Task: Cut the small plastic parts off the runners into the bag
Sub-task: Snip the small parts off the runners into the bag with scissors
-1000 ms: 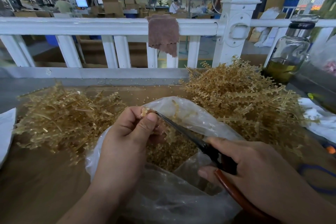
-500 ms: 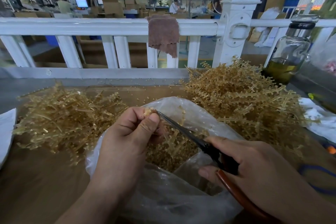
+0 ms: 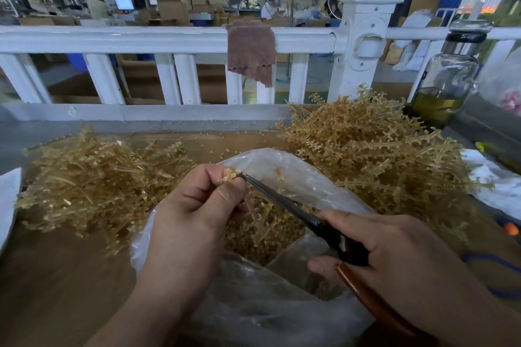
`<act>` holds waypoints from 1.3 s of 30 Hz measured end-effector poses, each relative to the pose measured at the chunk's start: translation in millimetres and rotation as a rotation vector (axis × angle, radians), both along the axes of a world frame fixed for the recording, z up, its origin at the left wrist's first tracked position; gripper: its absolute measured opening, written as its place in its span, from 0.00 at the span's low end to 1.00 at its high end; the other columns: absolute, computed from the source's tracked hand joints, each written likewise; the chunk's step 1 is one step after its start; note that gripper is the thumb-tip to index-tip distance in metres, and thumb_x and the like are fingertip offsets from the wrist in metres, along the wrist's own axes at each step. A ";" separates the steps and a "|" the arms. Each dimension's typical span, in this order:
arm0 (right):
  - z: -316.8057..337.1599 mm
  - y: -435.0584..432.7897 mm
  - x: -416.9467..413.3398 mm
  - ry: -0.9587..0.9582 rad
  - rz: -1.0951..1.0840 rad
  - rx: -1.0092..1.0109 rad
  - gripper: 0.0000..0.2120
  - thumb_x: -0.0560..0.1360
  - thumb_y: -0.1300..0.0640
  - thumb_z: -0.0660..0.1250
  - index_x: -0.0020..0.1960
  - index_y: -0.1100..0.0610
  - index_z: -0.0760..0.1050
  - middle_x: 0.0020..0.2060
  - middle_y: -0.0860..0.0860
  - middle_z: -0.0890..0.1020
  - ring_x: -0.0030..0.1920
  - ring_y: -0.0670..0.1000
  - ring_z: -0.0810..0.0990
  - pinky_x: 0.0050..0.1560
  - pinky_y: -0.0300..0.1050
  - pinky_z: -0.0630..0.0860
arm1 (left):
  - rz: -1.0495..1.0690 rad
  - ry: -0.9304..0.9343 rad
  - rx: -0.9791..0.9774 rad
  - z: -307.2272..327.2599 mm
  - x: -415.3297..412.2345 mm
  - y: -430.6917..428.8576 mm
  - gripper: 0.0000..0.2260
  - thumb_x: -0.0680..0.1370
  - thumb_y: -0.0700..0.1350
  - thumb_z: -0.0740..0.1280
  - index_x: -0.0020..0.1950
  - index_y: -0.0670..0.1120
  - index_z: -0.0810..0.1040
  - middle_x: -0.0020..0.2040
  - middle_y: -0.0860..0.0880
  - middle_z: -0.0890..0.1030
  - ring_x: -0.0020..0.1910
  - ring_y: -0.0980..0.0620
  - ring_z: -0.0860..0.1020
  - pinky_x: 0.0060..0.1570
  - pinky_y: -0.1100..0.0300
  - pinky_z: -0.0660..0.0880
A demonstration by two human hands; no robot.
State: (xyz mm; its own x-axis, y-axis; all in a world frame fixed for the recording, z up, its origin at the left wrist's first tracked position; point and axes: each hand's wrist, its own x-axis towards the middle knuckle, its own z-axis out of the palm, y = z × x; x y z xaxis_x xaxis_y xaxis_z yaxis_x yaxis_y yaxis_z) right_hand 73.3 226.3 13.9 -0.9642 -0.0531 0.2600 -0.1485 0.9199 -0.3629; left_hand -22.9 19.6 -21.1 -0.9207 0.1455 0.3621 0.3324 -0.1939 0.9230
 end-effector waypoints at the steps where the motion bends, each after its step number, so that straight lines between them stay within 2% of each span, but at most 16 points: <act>1: -0.3 0.8 0.4 0.007 0.012 0.000 0.34 0.67 0.20 0.53 0.60 0.43 0.71 0.40 0.40 0.83 0.39 0.40 0.81 0.34 0.40 0.78 | 0.000 0.003 -0.006 0.0 0.5 0.2 0.10 0.71 0.54 0.70 0.40 0.48 0.81 0.35 0.47 0.81 0.37 0.52 0.79 0.41 0.64 0.77; 3: -0.7 1.9 0.5 0.018 0.033 -0.016 0.33 0.68 0.22 0.56 0.61 0.45 0.71 0.40 0.41 0.84 0.39 0.41 0.82 0.34 0.43 0.80 | -0.003 0.003 -0.013 -0.2 1.2 0.4 0.09 0.72 0.53 0.71 0.40 0.48 0.81 0.36 0.47 0.81 0.38 0.51 0.79 0.42 0.63 0.77; 5: -0.3 2.3 1.1 0.034 0.036 -0.017 0.34 0.68 0.22 0.55 0.61 0.46 0.71 0.41 0.42 0.85 0.39 0.42 0.82 0.34 0.45 0.81 | -0.006 -0.005 -0.006 -0.1 1.8 1.0 0.06 0.74 0.49 0.71 0.40 0.47 0.81 0.36 0.47 0.81 0.38 0.52 0.79 0.42 0.63 0.78; 10: 0.1 0.7 2.1 0.033 0.026 -0.029 0.34 0.68 0.21 0.53 0.55 0.46 0.78 0.36 0.39 0.83 0.36 0.39 0.80 0.33 0.38 0.77 | -0.007 -0.025 0.011 1.5 3.6 0.9 0.06 0.75 0.47 0.68 0.39 0.48 0.81 0.35 0.47 0.81 0.37 0.52 0.79 0.41 0.63 0.78; 13: 1.1 -1.3 4.0 0.032 0.015 -0.051 0.31 0.67 0.24 0.59 0.56 0.46 0.77 0.38 0.39 0.84 0.38 0.38 0.81 0.40 0.37 0.76 | -0.009 -0.035 0.011 3.0 4.5 0.3 0.07 0.75 0.47 0.68 0.40 0.46 0.80 0.35 0.46 0.81 0.37 0.51 0.79 0.41 0.64 0.78; 18: 4.4 -2.7 3.1 -0.031 0.011 -0.026 0.31 0.67 0.24 0.58 0.54 0.45 0.80 0.36 0.39 0.83 0.37 0.39 0.80 0.37 0.39 0.76 | -0.019 -0.063 0.004 3.9 3.0 0.0 0.08 0.75 0.48 0.68 0.39 0.47 0.81 0.36 0.44 0.82 0.37 0.49 0.81 0.40 0.63 0.78; 23: 1.9 -2.8 1.9 -0.062 -0.002 -0.034 0.29 0.66 0.24 0.58 0.52 0.43 0.77 0.34 0.38 0.80 0.37 0.38 0.79 0.36 0.36 0.75 | -0.040 -0.087 0.049 3.7 2.0 1.0 0.06 0.75 0.46 0.69 0.39 0.48 0.80 0.36 0.42 0.82 0.36 0.47 0.81 0.39 0.60 0.79; 25: -0.3 -2.6 0.5 -0.073 0.000 -0.040 0.32 0.64 0.22 0.56 0.55 0.43 0.77 0.35 0.37 0.81 0.38 0.37 0.79 0.36 0.36 0.76 | -0.025 -0.098 0.074 3.1 1.2 0.9 0.02 0.74 0.45 0.69 0.43 0.48 0.79 0.37 0.40 0.83 0.36 0.46 0.82 0.37 0.61 0.78; 29: -4.5 -1.9 -1.0 -0.075 0.002 -0.047 0.34 0.64 0.21 0.55 0.58 0.42 0.75 0.39 0.37 0.83 0.39 0.38 0.81 0.38 0.39 0.77 | 0.006 -0.079 0.074 2.8 1.4 0.6 0.04 0.77 0.47 0.71 0.45 0.48 0.78 0.39 0.40 0.84 0.39 0.44 0.84 0.37 0.61 0.80; 32: -4.8 -0.5 -1.3 -0.074 -0.001 -0.038 0.32 0.65 0.21 0.53 0.55 0.42 0.76 0.36 0.37 0.81 0.38 0.38 0.80 0.39 0.38 0.76 | 0.038 -0.049 0.037 2.8 2.6 1.6 0.07 0.78 0.52 0.69 0.43 0.50 0.81 0.41 0.44 0.85 0.41 0.47 0.84 0.40 0.60 0.80; 34: -4.3 -0.2 -2.0 -0.071 -0.002 -0.038 0.31 0.65 0.21 0.53 0.52 0.41 0.76 0.35 0.38 0.81 0.37 0.39 0.79 0.36 0.38 0.75 | 0.028 -0.051 0.022 2.9 2.4 1.8 0.09 0.77 0.52 0.67 0.43 0.50 0.82 0.42 0.45 0.85 0.42 0.47 0.84 0.41 0.58 0.80; 37: -4.3 -1.0 -3.0 -0.074 -0.006 -0.045 0.29 0.65 0.21 0.53 0.50 0.41 0.76 0.35 0.37 0.79 0.37 0.40 0.78 0.36 0.35 0.73 | -0.037 -0.127 0.097 4.9 0.8 1.8 0.08 0.76 0.50 0.67 0.42 0.47 0.81 0.41 0.43 0.83 0.39 0.48 0.81 0.41 0.53 0.80; 39: -4.5 -1.2 -3.6 -0.078 -0.008 -0.047 0.29 0.65 0.21 0.54 0.50 0.41 0.75 0.35 0.36 0.79 0.38 0.38 0.78 0.38 0.34 0.73 | -0.097 -0.185 0.180 6.9 -0.6 2.3 0.07 0.75 0.48 0.67 0.43 0.47 0.82 0.40 0.43 0.81 0.38 0.50 0.80 0.38 0.57 0.79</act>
State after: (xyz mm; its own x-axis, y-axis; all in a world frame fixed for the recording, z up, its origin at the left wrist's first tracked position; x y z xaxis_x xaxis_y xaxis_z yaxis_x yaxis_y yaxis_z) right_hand 69.7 225.1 9.4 -0.9820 -0.0350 0.1856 -0.1108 0.9025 -0.4161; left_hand -23.6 21.8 -14.2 -0.9585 0.1850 0.2168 0.1329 -0.3830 0.9141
